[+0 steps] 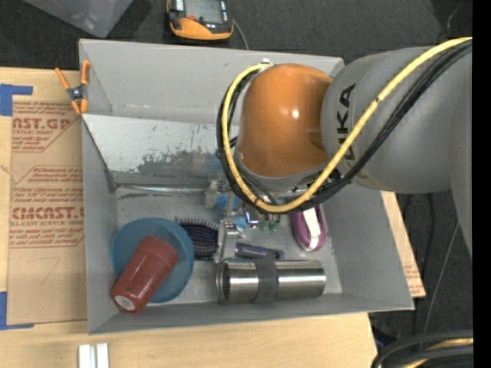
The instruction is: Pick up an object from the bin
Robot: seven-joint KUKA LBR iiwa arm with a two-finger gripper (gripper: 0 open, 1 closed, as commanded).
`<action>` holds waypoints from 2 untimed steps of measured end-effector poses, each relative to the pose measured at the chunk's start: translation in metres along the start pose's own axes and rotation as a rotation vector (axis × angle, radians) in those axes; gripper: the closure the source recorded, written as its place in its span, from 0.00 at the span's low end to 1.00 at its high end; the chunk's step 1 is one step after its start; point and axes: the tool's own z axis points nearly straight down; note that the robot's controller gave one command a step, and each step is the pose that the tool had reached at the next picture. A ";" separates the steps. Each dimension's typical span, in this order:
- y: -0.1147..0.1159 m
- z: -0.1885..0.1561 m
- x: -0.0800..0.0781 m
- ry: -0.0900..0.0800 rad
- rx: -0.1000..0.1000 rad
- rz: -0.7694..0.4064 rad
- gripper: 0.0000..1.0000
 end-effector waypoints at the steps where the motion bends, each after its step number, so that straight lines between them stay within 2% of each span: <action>1: 0.001 0.036 0.003 0.001 -0.001 0.083 0.00; 2: -0.037 0.058 0.011 -0.004 -0.002 0.002 1.00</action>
Offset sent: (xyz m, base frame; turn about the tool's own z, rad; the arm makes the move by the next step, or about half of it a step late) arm -0.0115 -0.0368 -0.0573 0.0003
